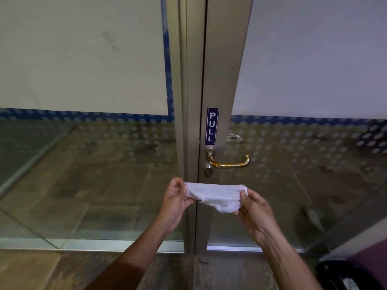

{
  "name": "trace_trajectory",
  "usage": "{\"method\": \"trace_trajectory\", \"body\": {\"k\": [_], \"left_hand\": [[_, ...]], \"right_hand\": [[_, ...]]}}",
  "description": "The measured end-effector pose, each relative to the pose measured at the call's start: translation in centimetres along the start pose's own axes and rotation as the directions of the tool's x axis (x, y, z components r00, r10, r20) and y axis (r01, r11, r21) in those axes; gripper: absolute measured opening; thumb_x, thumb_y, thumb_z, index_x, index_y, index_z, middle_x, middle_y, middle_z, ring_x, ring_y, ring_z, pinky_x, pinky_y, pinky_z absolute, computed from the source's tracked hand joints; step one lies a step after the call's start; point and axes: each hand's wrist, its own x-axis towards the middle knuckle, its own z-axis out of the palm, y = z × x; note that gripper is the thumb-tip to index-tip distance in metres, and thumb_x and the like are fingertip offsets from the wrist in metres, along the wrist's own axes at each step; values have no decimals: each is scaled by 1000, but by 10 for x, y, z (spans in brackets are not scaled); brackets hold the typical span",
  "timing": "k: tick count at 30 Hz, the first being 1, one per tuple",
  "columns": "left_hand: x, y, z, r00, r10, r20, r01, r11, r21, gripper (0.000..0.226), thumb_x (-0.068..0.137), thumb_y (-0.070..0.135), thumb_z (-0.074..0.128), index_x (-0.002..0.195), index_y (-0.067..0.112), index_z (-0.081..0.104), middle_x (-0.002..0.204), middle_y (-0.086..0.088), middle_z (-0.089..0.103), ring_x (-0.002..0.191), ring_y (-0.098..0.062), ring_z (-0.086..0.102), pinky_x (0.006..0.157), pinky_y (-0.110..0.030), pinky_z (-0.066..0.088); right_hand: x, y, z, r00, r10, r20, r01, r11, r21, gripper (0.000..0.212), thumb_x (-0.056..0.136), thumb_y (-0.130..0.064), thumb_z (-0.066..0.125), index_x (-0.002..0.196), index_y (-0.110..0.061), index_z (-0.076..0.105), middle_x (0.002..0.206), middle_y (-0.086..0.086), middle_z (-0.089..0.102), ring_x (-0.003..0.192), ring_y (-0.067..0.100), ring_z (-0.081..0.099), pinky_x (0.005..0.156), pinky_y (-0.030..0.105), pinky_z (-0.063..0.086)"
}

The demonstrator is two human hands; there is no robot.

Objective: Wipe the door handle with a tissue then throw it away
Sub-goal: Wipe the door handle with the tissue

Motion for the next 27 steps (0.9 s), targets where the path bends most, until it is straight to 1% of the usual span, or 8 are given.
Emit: {"method": "trace_trajectory", "body": {"k": [6, 9, 13, 14, 16, 18, 23, 27], "left_hand": [[16, -8, 28, 991, 83, -107, -23, 880, 475, 22, 106, 9, 40, 93, 17, 56, 111, -11, 61, 98, -19, 61, 58, -21, 50], [21, -6, 32, 995, 62, -74, -3, 787, 617, 28, 105, 12, 43, 94, 20, 67, 110, 1, 61, 98, -12, 58, 62, -17, 49], [33, 0, 27, 988, -95, 118, -25, 667, 745, 16, 98, 29, 61, 108, 24, 73, 116, 11, 64, 109, -7, 58, 91, -29, 50], [36, 2, 23, 973, -131, 191, -73, 612, 788, 22, 93, 34, 69, 113, 25, 72, 119, 13, 63, 113, -7, 58, 96, -31, 49], [45, 8, 18, 947, -170, 273, -157, 499, 852, 38, 85, 32, 79, 120, 25, 69, 122, 9, 60, 115, -9, 57, 100, -33, 49], [53, 15, 14, 926, -160, 342, -258, 391, 883, 32, 87, 27, 78, 117, 20, 73, 116, 4, 62, 110, -12, 60, 96, -31, 50], [69, 27, 9, 863, -140, 485, -449, 223, 865, 23, 97, 27, 63, 104, 11, 79, 99, -4, 62, 96, -18, 60, 89, -37, 49], [79, 32, 6, 805, -209, 555, -523, 192, 831, 24, 100, 32, 58, 96, 15, 75, 104, -6, 56, 100, -16, 56, 88, -32, 46]], "right_hand": [[13, -10, -10, 993, -85, -85, 72, 987, -146, 18, 102, -15, 54, 103, -12, 72, 96, 8, 78, 86, 21, 75, 72, 38, 62], [17, -11, -10, 982, -136, -133, 105, 971, -216, 18, 103, -14, 53, 105, -12, 71, 92, 5, 77, 81, 16, 74, 69, 33, 62], [22, -10, -9, 968, -162, -191, 128, 976, -178, 18, 102, -7, 52, 111, -17, 65, 98, 5, 72, 91, 20, 70, 72, 31, 61], [22, -10, -8, 961, -175, -213, 134, 972, -192, 19, 102, -7, 52, 113, -17, 63, 94, 4, 70, 87, 17, 68, 72, 31, 61], [23, -8, -5, 936, -228, -269, 177, 963, -202, 18, 101, -4, 53, 115, -14, 58, 77, 3, 59, 60, 8, 58, 53, 19, 53], [23, -3, -3, 907, -292, -303, 215, 941, -263, 15, 100, -2, 53, 109, -13, 58, 74, 5, 54, 48, 3, 49, 43, 15, 41], [22, 10, 4, 880, -380, -286, 223, 861, -457, 21, 101, -5, 51, 97, -13, 70, 88, -4, 67, 74, 5, 57, 56, 16, 48], [19, 16, 5, 911, -320, -259, 126, 816, -564, 22, 99, -12, 55, 92, -25, 72, 94, -10, 68, 83, 5, 58, 83, 38, 55]]}}
